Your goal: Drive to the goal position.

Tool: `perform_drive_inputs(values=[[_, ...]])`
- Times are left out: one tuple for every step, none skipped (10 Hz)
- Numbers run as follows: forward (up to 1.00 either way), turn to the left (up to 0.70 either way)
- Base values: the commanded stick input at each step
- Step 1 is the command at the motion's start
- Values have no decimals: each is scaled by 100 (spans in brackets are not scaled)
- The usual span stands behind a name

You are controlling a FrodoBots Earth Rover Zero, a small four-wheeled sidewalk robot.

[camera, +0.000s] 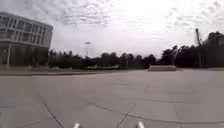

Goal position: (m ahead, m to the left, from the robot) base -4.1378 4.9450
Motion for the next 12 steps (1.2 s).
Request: perform_drive_inputs(values=[[0,70],[0,70],[0,70],[0,70],[0,70],[0,70],[0,70],[0,70],[0,70],[0,70],[0,70],[0,70]])
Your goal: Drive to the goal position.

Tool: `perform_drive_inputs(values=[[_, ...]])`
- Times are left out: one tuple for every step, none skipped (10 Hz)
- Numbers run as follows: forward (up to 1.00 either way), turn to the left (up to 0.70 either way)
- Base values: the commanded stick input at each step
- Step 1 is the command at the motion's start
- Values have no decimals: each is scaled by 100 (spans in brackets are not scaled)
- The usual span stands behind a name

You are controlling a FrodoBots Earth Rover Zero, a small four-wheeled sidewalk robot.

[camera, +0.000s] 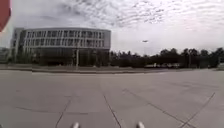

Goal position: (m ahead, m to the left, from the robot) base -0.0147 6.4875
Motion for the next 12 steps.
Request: perform_drive_inputs(values=[[0,70],[0,70],[0,70],[0,70],[0,70],[0,70],[0,70],[0,70],[0,70],[0,70],[0,70],[0,70]])
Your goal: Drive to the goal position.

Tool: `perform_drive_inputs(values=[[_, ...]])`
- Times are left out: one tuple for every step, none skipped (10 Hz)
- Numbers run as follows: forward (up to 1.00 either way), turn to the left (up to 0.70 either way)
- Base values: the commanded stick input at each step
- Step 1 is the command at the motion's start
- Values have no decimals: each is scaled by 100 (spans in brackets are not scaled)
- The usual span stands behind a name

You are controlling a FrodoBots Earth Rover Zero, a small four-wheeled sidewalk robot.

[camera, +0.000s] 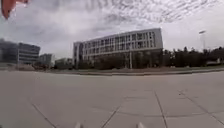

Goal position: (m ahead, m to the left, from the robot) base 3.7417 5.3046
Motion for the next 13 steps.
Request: perform_drive_inputs(values=[[0,70],[0,70],[0,70],[0,70],[0,70],[0,70],[0,70],[0,70],[0,70],[0,70],[0,70],[0,70],[0,31]])
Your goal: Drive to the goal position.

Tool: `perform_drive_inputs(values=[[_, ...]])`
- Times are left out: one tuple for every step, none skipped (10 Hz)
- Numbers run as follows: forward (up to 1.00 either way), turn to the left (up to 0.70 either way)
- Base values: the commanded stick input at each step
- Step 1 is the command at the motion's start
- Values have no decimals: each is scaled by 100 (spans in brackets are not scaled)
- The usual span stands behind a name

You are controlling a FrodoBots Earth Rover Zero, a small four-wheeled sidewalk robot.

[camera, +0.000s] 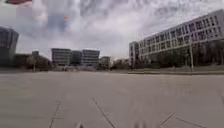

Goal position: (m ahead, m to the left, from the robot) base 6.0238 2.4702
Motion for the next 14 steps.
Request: perform_drive_inputs(values=[[16,0],[45,0],[70,0],[70,0],[70,0],[70,0],[70,0],[70,1],[70,5],[70,11],[70,14],[70,14],[70,14],[70,14]])
